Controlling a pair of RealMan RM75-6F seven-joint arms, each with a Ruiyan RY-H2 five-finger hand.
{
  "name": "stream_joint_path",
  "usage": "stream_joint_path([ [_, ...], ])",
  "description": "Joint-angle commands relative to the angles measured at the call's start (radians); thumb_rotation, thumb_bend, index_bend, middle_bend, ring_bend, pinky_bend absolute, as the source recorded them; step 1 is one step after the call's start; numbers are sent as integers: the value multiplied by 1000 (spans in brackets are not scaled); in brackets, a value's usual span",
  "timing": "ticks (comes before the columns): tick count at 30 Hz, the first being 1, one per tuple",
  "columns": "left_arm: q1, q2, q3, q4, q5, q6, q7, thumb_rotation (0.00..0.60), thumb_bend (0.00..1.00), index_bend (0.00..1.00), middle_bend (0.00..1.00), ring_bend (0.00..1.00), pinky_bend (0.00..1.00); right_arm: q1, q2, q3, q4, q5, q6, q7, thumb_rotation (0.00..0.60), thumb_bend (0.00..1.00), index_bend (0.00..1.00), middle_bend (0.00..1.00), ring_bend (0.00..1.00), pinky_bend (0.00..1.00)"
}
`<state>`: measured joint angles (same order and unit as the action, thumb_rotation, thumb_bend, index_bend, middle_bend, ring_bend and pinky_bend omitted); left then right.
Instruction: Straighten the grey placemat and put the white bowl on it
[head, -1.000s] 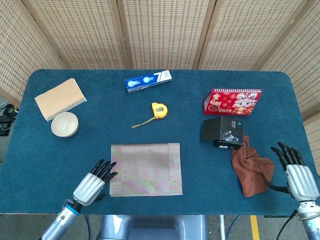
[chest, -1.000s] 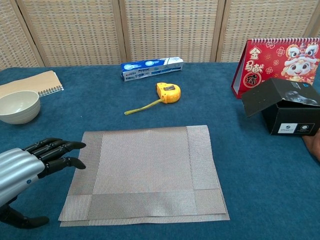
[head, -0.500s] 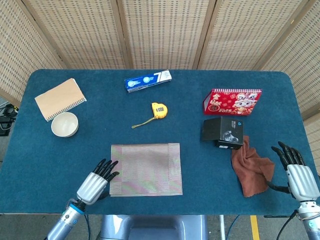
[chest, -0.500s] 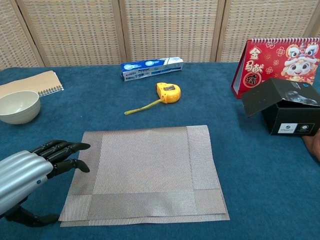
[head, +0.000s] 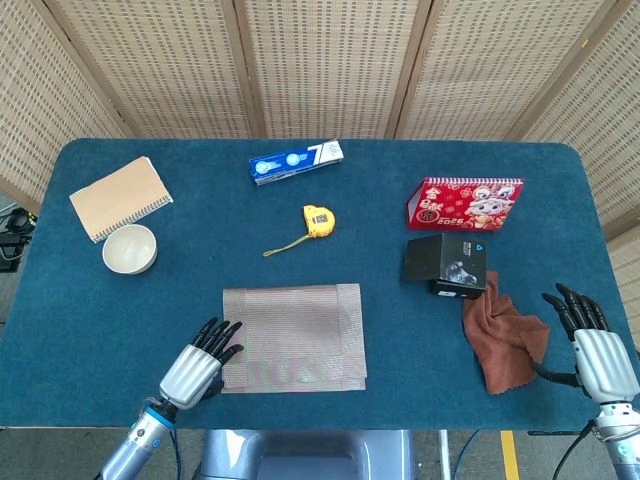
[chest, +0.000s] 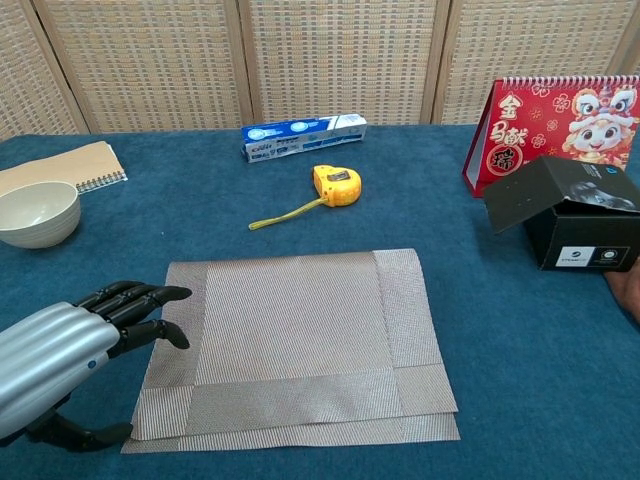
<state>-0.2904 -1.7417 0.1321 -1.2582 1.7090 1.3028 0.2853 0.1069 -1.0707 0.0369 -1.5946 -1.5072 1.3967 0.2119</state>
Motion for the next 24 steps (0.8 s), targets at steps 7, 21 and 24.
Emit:
stream_joint_path([
  [7,3,-28,-14,15,-12,-2,10,600,269,269,0,0,0,1,1,-1,-2,1,-4,1,600,79,137,0,0,0],
  [21,-16,-53,-59,-14,-66,-53,103,600,307,260,0,0,0,2,4,-1,-3,6,-9,8,600,79,137,0,0,0],
  [24,-22,-52,-69,-27,-82,-69,132,600,307,250,0,0,0,2,5,-1,-4,7,-11,10,600,79,137,0,0,0],
])
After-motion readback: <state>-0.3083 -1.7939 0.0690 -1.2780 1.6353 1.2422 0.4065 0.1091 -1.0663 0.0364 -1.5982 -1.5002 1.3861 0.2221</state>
